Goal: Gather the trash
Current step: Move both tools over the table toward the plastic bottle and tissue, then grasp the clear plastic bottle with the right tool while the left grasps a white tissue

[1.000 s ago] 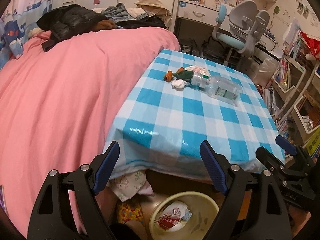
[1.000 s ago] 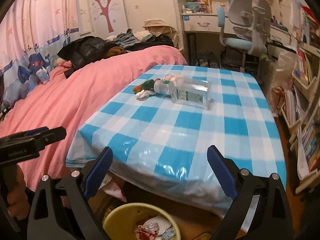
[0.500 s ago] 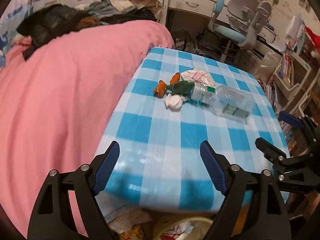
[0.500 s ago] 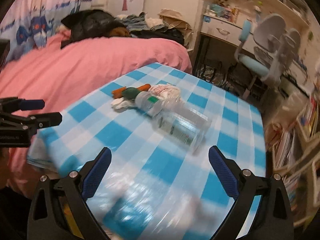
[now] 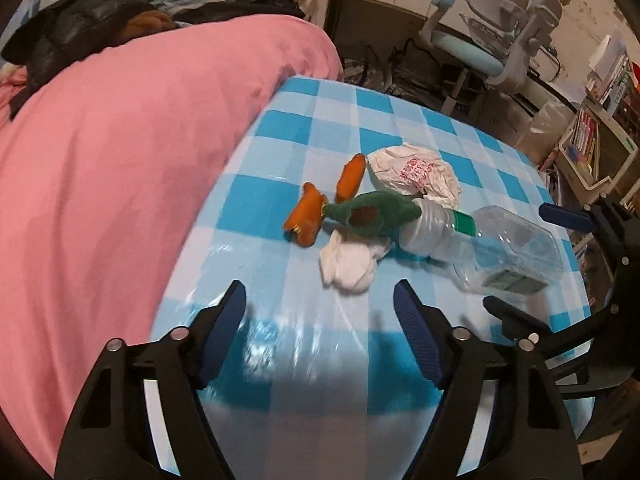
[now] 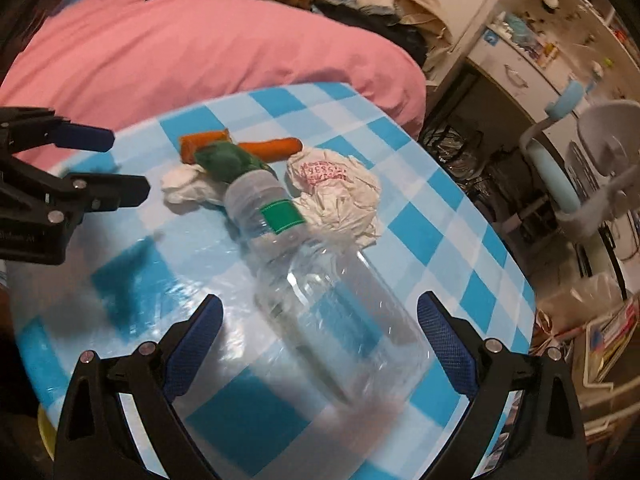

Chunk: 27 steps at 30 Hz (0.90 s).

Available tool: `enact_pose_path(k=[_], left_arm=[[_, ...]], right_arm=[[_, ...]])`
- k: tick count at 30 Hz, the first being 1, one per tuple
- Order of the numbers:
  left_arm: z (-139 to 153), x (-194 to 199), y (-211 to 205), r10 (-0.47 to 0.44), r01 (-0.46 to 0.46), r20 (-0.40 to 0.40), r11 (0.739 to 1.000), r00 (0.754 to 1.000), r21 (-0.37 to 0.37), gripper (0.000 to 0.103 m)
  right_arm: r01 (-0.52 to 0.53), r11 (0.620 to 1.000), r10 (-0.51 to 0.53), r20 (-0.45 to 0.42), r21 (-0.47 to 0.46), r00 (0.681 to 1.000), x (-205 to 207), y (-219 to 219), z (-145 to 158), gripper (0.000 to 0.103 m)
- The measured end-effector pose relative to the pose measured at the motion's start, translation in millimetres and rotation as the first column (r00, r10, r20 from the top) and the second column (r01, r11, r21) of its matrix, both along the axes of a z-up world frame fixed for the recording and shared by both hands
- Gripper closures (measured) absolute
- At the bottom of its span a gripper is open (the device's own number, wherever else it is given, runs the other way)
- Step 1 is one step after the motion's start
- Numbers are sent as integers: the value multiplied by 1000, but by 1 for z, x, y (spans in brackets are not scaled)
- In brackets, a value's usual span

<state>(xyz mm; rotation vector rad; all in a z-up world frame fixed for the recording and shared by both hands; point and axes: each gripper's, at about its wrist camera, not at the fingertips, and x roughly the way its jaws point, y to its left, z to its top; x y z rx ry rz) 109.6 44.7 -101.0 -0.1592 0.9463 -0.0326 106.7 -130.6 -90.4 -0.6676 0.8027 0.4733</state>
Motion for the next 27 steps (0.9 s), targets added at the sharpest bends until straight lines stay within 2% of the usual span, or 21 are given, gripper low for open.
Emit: enact_pose_path(k=[4, 7, 8, 9, 10, 11, 12, 16, 24, 27], left_arm=[[-12, 20, -5, -6, 6, -25, 1000, 1000, 10, 38], [-19, 32, -7, -6, 7, -39, 1000, 999, 12, 46], [-20, 34, -8, -8, 8, -37, 1000, 999, 14, 52], [-20, 36, -9, -13, 13, -37, 1000, 999, 11, 63], [-20, 39, -10, -20, 20, -41, 1000, 999, 3, 69], [-21, 39, -10, -25, 25, -45, 1000, 999, -3, 80], [-21, 40, -10, -31, 31, -51, 999, 998, -10, 83], [-20, 33, -12, -71, 69, -58, 997, 996, -34, 87], [-11, -11, -7, -131, 127, -90, 991, 987, -41, 88], [-4, -32, -6, -151, 148, -94, 988, 984, -40, 88]], right_arm=[[-16, 999, 15, -33, -28, 999, 11, 1, -8, 10], [-25, 999, 23, -74, -22, 997, 13, -3, -13, 10], [-21, 999, 19, -80, -25, 997, 11, -5, -15, 10], [-17, 1000, 15, -84, -26, 996, 10, -7, -16, 13], [-3, 1000, 1, -94, -21, 996, 8, -11, -16, 22], [12, 1000, -12, -118, -2, 993, 6, -15, -16, 26], [36, 999, -32, -144, 29, 989, 2, -21, -16, 31], [101, 991, -84, -177, 91, 981, -28, -38, -13, 45], [219, 952, -172, -217, 215, 961, -91, -70, -13, 47], [243, 938, -188, -228, 246, 955, -99, -77, -13, 47]])
